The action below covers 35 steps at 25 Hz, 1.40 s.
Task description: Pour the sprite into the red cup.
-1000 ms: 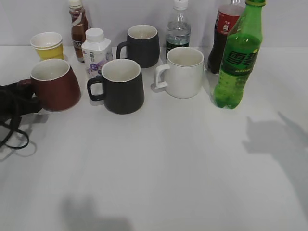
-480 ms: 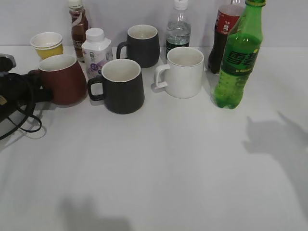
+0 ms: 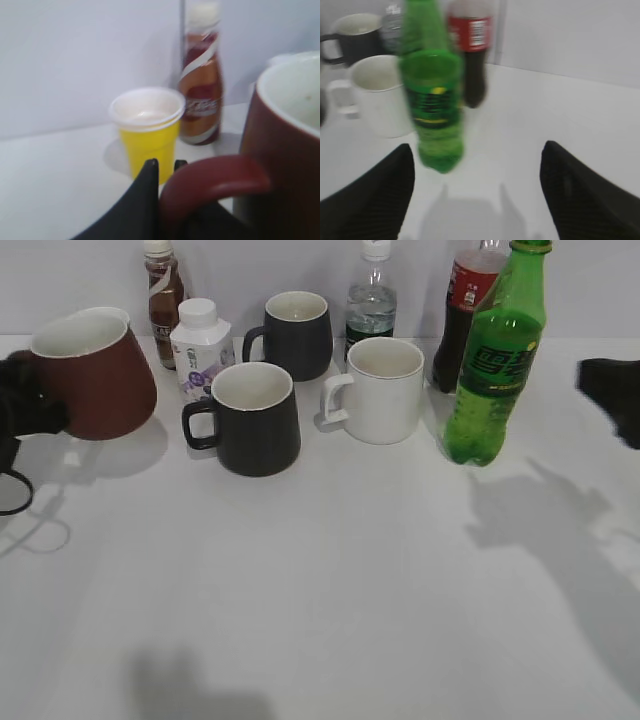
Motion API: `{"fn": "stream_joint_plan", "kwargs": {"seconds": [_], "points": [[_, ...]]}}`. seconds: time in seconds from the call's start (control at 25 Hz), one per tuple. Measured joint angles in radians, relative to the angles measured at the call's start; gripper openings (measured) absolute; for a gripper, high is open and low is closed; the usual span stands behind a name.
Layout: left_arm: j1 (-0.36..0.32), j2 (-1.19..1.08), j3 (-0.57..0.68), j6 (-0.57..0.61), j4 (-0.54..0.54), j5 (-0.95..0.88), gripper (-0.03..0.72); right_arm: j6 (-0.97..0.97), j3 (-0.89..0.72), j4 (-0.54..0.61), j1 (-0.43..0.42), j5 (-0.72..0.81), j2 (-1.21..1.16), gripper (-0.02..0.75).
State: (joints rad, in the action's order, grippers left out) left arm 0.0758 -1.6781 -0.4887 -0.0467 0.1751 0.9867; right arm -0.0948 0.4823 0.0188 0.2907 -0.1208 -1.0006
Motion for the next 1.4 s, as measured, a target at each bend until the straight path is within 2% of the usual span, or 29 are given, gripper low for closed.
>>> {"fn": "stream_joint_plan", "kwargs": {"seconds": [0.12,0.24,0.4,0.52,0.72,1.0,1.24,1.4], "points": [[0.015,0.147,0.038,0.000,0.091,-0.120,0.061,0.000,0.000,-0.009,0.029,-0.145,-0.130,0.585],[0.063,0.270,0.053,0.001,0.183,-0.291,0.061,0.002,0.000,-0.010,0.031,-0.285,-0.267,0.585],[0.132,0.407,0.055,-0.001,0.212,-0.372,0.061,0.015,0.000,-0.010,0.031,-0.488,-0.433,0.585],[0.177,0.469,0.055,-0.069,0.216,-0.373,0.061,0.025,0.007,-0.010,0.031,-0.593,-0.535,0.585],[0.238,0.485,0.055,-0.140,0.232,-0.407,0.061,0.051,0.055,-0.010,0.031,-0.666,-0.670,0.585],[0.333,0.485,0.055,-0.144,0.240,-0.430,0.061,0.057,0.129,0.015,0.031,-0.737,-0.812,0.585],[0.387,0.481,0.055,-0.146,0.268,-0.490,0.061,0.058,0.201,0.021,0.031,-0.746,-0.893,0.582],[0.404,0.444,0.055,-0.146,0.268,-0.492,0.061,0.058,0.230,0.048,0.031,-0.744,-0.907,0.491]]}}
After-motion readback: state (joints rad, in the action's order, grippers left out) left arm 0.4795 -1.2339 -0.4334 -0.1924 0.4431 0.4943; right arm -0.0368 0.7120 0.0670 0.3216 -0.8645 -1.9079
